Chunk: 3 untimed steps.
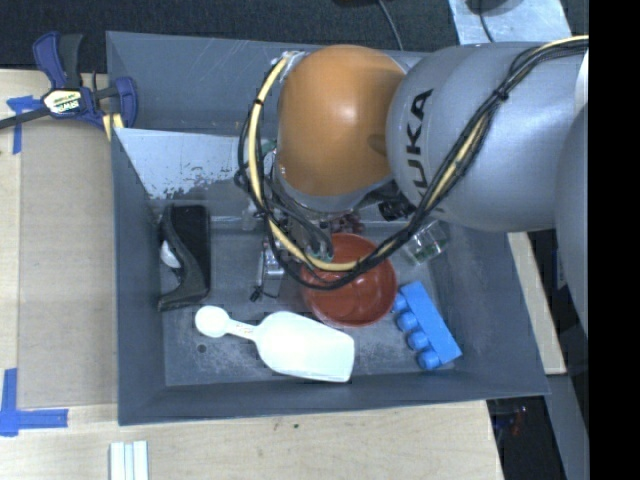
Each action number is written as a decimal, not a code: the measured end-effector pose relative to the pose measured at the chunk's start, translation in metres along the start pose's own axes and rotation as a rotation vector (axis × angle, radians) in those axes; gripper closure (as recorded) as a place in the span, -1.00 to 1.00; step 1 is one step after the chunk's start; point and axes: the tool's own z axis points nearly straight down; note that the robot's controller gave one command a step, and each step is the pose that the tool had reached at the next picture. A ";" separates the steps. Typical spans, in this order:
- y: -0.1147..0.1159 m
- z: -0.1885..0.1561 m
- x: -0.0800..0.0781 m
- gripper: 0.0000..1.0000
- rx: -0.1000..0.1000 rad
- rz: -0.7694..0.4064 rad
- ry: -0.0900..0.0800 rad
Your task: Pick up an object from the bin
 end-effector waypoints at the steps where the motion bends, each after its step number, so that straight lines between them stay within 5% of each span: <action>1: -0.001 -0.005 -0.002 -1.00 -0.002 0.004 -0.008; 2: -0.026 0.132 0.049 -1.00 -0.002 -0.111 -0.011; 3: 0.013 0.054 -0.057 -1.00 -0.002 -0.410 -0.027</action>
Offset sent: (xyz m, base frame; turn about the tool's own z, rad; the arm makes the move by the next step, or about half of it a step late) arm -0.0544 -0.0280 -0.1424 -0.1177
